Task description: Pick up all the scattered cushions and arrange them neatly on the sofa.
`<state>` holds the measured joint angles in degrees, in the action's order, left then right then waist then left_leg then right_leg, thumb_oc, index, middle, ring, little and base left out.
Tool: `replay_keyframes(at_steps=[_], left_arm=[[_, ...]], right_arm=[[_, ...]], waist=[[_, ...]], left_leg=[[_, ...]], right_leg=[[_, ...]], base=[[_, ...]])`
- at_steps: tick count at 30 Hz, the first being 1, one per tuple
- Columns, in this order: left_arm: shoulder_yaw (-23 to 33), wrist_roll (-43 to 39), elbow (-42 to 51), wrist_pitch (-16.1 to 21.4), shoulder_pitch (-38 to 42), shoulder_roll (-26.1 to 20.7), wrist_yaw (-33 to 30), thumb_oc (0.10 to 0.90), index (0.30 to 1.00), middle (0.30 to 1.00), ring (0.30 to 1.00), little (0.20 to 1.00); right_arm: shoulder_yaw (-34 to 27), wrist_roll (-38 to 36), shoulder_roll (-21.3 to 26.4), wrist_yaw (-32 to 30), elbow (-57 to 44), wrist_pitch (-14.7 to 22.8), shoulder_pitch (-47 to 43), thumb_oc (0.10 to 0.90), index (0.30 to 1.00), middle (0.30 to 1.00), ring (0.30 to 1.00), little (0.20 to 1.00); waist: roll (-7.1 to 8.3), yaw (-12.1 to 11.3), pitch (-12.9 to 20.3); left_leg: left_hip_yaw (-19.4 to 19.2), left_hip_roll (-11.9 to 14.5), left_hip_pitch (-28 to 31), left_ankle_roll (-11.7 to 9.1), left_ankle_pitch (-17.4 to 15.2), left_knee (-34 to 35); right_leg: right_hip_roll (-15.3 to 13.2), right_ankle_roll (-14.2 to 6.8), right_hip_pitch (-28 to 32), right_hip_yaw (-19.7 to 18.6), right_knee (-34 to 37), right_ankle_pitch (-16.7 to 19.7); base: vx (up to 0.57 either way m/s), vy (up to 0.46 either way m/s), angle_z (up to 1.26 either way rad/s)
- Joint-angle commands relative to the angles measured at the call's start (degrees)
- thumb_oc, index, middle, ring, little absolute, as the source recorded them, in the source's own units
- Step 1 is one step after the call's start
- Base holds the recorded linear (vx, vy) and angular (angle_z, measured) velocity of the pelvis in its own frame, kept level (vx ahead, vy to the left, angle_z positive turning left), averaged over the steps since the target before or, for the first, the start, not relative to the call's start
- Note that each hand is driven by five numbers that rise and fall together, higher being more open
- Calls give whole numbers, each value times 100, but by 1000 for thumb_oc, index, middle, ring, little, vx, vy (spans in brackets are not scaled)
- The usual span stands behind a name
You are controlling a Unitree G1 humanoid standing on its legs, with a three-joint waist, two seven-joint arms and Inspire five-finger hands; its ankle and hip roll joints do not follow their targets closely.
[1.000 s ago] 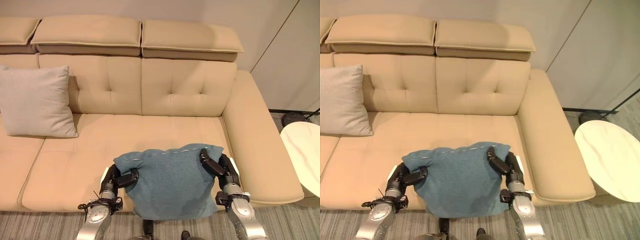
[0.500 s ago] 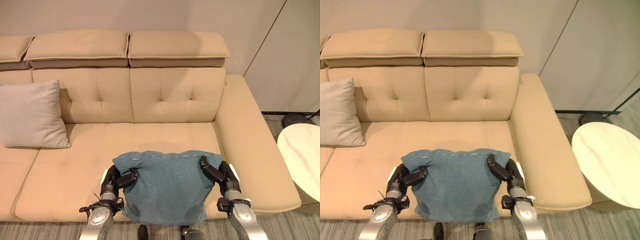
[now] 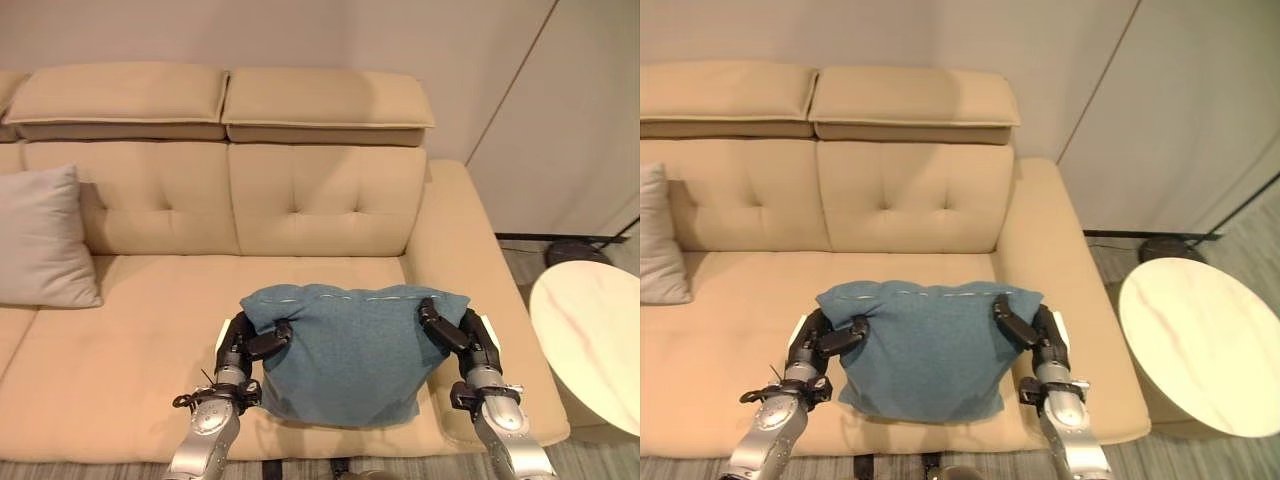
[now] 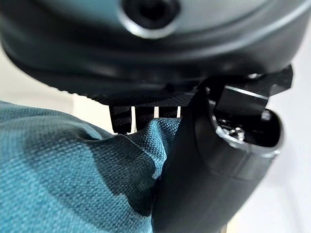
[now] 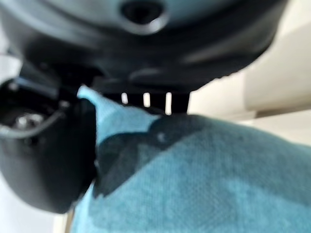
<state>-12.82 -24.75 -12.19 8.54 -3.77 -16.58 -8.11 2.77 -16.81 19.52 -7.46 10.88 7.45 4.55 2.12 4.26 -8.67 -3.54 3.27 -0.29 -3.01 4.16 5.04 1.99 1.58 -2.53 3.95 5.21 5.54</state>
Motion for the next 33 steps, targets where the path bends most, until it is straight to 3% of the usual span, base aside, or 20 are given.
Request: replay_keyframes(at_steps=[1, 6, 12, 19, 25, 33], left_arm=[[176, -113, 1096, 897, 649, -124, 126, 400, 300, 300, 300, 300], [137, -29, 1196, 981, 1108, -156, -130, 400, 300, 300, 300, 300], [-138, 158, 975, 1240, 2645, -249, -867, 400, 300, 300, 300, 300], [-604, 625, -205, 1422, 4979, -717, -1816, 400, 300, 300, 300, 300], [-794, 568, -869, 1386, 5459, -831, -1851, 400, 300, 300, 300, 300], [-713, 539, -881, 1330, 5175, -755, -1801, 400, 300, 300, 300, 300]], right_arm=[[-38, -26, -96, 46, -979, 853, -768, 400, 300, 300, 300, 300], [170, 125, -116, -156, -1096, 899, -1346, 400, 300, 300, 300, 300], [703, 417, -28, -691, -949, 973, -2881, 400, 300, 300, 300, 300], [1231, 554, 345, -1343, 2, 1014, -5025, 400, 300, 300, 300, 300], [1435, 513, 532, -1461, 632, 992, -5623, 400, 300, 300, 300, 300], [1485, 608, 357, -1460, 888, 843, -5400, 400, 300, 300, 300, 300]], waist=[[219, -200, 668], [222, -262, 666], [223, -323, 496], [241, -332, 171], [176, -326, 56], [163, -313, -29]], left_leg=[[-140, -110, -131, 42, -730, -518], [-225, -152, -116, 102, -720, -306], [-224, -122, -364, 79, -635, -197], [-36, -120, -1428, 20, -481, -516], [95, -172, -1995, -3, -377, -640], [104, -187, -2151, -29, -320, -660]], right_leg=[[-756, -850, 342, -115, -383, -613], [-809, -916, 242, -180, -277, -536], [-802, -962, -116, -202, -187, -380], [-760, -952, -1111, -220, -353, -137], [-815, -938, -1662, -196, -506, -79], [-806, -934, -1813, -184, -484, -52]], base=[[33, 52, -10], [37, 57, 0], [-32, -16, -1], [-116, -40, 0], [-59, -6, 0], [-5, -9, -6]])
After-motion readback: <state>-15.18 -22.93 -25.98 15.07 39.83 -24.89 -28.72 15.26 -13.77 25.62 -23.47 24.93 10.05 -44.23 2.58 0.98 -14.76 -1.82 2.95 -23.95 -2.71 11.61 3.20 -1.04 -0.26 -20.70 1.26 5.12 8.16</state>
